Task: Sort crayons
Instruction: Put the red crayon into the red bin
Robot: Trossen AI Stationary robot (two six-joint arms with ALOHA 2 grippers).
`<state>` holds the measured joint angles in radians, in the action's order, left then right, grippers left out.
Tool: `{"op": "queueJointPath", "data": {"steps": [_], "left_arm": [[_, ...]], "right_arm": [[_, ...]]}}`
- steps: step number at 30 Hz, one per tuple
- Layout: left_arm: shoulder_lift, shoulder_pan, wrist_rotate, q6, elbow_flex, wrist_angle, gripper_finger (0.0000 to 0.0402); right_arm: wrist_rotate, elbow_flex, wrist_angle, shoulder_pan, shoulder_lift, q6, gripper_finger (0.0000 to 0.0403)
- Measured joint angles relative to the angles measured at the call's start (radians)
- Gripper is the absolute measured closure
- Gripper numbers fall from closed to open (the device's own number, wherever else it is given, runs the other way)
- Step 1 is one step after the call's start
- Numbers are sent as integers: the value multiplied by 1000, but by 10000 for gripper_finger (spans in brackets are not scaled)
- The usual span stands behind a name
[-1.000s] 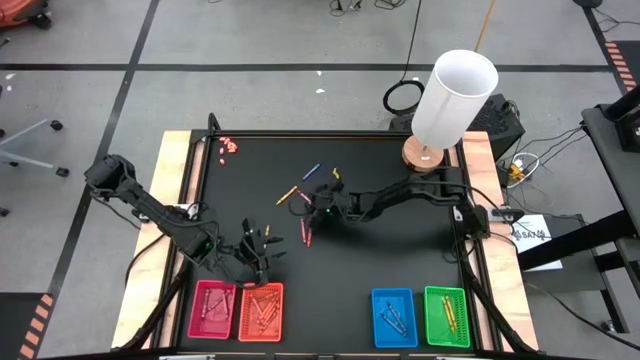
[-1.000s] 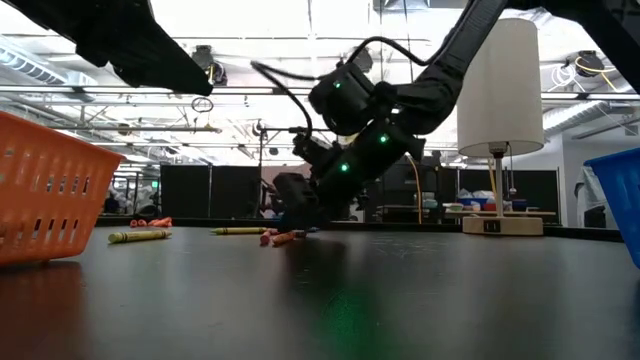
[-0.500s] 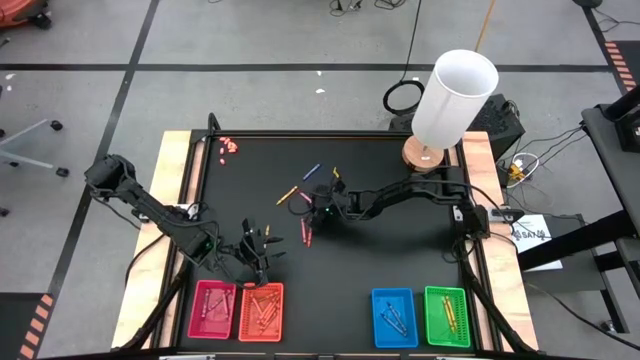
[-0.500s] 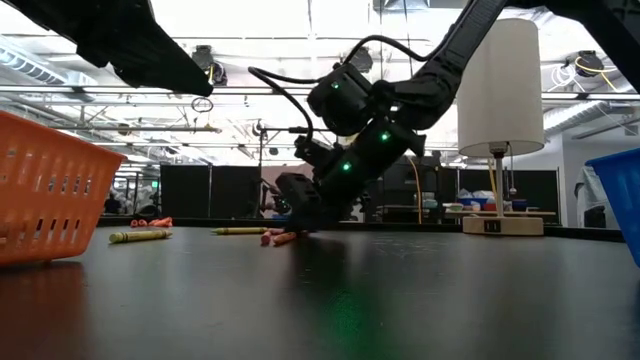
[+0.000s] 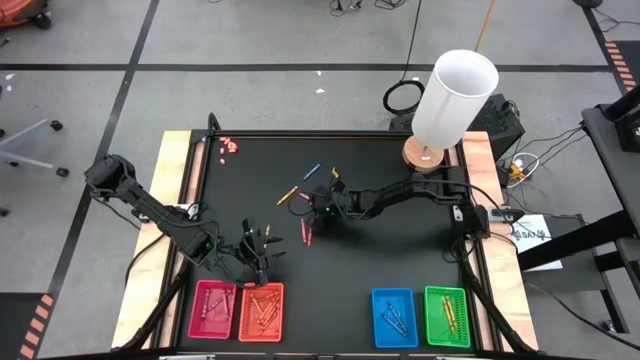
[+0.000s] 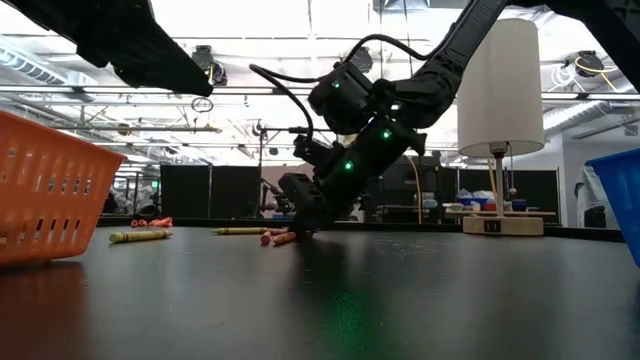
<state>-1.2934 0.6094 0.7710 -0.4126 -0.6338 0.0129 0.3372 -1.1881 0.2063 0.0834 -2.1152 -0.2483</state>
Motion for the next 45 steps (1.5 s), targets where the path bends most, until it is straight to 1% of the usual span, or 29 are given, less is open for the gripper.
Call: {"op": "queueJointPath", "data": {"steps": [6, 9, 16, 19, 22, 24, 28, 32, 35, 39, 43, 45], "left_arm": [[0, 0, 24, 3, 0, 0, 233], [0, 2, 47, 31, 0, 4, 233], [0, 50, 150, 81, 0, 12, 233], [0, 80, 171, 113, 0, 40, 233], [0, 115, 167, 186, 0, 112, 233], [0, 134, 159, 230, 0, 170, 233], [0, 169, 147, 327, 0, 263, 234], [0, 193, 138, 458, 0, 352, 234], [0, 196, 136, 561, 0, 451, 234], [0, 172, 74, 640, 0, 541, 234], [-3, 139, 6, 639, 0, 566, 234], [-16, 121, -12, 631, 0, 583, 234]], "right_arm": [[-35, 6, -48, -26, 82, 38, 399], [-70, 3, -61, -52, 144, 40, 399], [-79, 3, -190, -167, 275, 43, 401], [-79, 43, -169, -213, 298, 19, 402], [-80, 121, -60, -251, 301, -22, 402], [-80, 186, 75, -276, 301, -35, 402], [-80, 339, 430, -314, 301, -24, 402], [-78, 471, 823, -342, 302, 49, 402], [-80, 523, 1021, -359, 302, 120, 403], [-80, 531, 1134, -381, 303, 212, 403], [-83, 510, 1193, -402, 303, 291, 403], [-120, 489, 1202, -408, 303, 323, 402]]}}
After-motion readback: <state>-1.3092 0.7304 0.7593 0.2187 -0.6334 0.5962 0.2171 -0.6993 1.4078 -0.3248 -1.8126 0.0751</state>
